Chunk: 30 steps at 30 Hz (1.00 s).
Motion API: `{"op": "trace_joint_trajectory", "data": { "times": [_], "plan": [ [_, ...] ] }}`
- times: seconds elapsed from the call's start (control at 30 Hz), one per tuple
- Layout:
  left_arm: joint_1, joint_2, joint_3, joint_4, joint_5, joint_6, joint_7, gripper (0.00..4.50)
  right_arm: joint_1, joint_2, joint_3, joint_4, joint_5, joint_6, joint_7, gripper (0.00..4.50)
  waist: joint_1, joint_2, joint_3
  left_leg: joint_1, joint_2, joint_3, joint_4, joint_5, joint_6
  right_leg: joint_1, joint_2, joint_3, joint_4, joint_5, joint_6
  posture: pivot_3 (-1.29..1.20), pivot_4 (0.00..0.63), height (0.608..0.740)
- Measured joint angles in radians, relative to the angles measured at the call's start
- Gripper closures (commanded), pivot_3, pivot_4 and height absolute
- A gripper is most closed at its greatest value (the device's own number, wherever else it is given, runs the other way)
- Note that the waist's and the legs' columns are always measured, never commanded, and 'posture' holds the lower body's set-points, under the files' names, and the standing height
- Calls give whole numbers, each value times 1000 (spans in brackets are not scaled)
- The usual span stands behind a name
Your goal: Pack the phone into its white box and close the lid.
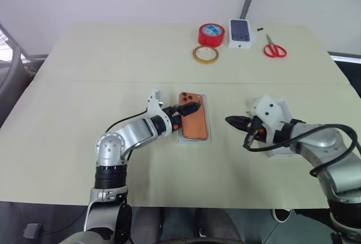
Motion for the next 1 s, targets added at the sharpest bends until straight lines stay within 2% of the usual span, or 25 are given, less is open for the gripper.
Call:
{"op": "trace_joint_trajectory", "data": {
  "times": [0.1, 0.23, 0.5, 0.6, 0.63, 0.73, 0.83, 0.93, 1.0],
  "plan": [
    [-3, 12, -1, 0, 7, -2, -8, 11, 3, -1, 7, 0, 4, -1, -3, 4500, 2, 0, 0, 0, 0, 0, 0, 0, 0, 0, 0, 0, 0, 0, 0, 0, 150, 740],
    [-3, 82, -11, -35, 6, 34, -21, 11, 7, -14, 9, 0, 6, -1, -8, 4500, -1, 0, 0, 0, 0, 0, 0, 0, 0, 0, 0, 0, 0, 0, 0, 0, 150, 740],
    [-21, 324, 1, -133, -2, 83, -128, 11, -1, -33, 79, 42, -37, -33, -37, 4500, 2, 0, 0, 0, 0, 0, 0, 0, 0, 0, 0, 0, 0, 0, 0, 0, 150, 740],
    [-40, 427, -21, -178, 101, 75, -241, 896, -32, -39, 121, 88, -76, -37, -53, 4500, 0, 1, 0, 0, 0, 0, 0, 0, 0, 0, 0, 0, 0, 0, 0, 0, 150, 740],
    [-42, 467, -43, -194, 161, 64, -291, 1352, -48, -39, 135, 105, -89, -35, -62, 4500, -1, 1, 1, 0, 0, 0, -1, 0, -1, -1, 0, 0, 0, 0, 0, 0, 150, 740],
    [-40, 603, -211, -234, 418, -12, -464, 2899, -121, -36, 192, 160, -135, -1, -97, 4500, -5, 3, 1, 1, 0, 1, -4, 1, -2, -1, 1, 1, -1, 0, 0, 0, 150, 740],
    [-40, 623, -353, -223, 620, -88, -593, 4458, -174, -36, 267, 197, -195, 7, -114, 4500, 0, 3, 2, 0, 0, 0, -5, 1, -2, -2, 0, 1, -2, 0, -1, 0, 150, 740],
    [-48, 597, -419, -175, 743, -122, -656, 4458, -208, -16, 336, 214, -235, 9, -123, 4500, 0, 3, 2, 0, 0, 0, -6, 1, -2, -3, 0, 1, -2, 0, -1, 0, 150, 740],
    [-73, 546, -449, -119, 809, -132, -683, 4458, -235, 4, 384, 233, -280, 8, -142, 4500, 1, 3, 2, 0, 0, 0, -6, 1, -2, -3, 0, 1, -2, 0, -1, 0, 150, 740]
  ]
}}
